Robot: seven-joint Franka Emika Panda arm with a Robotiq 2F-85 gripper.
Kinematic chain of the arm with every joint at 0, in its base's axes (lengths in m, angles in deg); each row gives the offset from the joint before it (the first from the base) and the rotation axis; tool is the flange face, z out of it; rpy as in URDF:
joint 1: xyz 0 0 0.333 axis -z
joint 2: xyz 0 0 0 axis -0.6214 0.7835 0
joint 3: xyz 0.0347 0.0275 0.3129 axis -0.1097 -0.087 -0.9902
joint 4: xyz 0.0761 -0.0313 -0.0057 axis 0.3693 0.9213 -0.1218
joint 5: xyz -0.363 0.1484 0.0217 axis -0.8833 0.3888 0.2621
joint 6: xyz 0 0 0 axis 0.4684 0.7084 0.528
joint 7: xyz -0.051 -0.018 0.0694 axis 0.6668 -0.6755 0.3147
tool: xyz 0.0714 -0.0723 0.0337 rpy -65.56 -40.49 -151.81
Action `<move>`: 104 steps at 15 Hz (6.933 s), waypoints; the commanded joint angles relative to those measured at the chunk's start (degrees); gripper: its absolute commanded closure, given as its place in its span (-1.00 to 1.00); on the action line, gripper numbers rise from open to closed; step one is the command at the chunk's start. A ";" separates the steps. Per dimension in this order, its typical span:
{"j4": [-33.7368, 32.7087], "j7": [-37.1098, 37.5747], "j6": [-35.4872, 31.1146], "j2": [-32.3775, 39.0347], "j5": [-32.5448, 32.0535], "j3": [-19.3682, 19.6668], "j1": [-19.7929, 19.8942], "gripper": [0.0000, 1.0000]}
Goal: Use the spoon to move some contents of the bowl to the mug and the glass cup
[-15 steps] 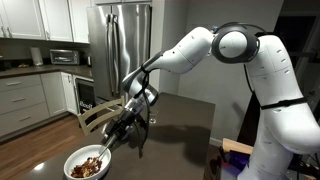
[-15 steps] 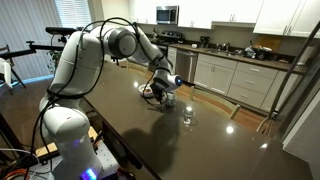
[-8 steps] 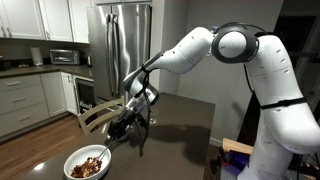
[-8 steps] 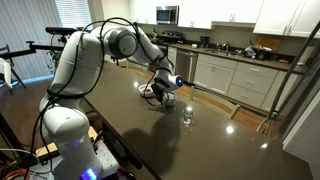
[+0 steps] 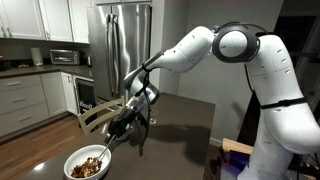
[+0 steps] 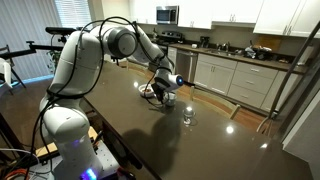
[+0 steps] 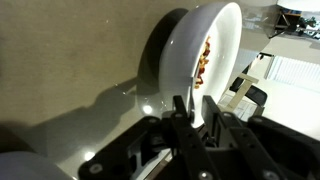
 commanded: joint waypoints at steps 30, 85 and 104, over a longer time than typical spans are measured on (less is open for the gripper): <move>3.25 1.20 0.66 -2.73 -0.75 -0.59 1.04 0.31; 10.29 2.48 -0.08 -13.72 -4.46 0.60 4.40 0.94; 10.50 2.35 3.11 -18.56 -4.06 2.17 5.83 0.94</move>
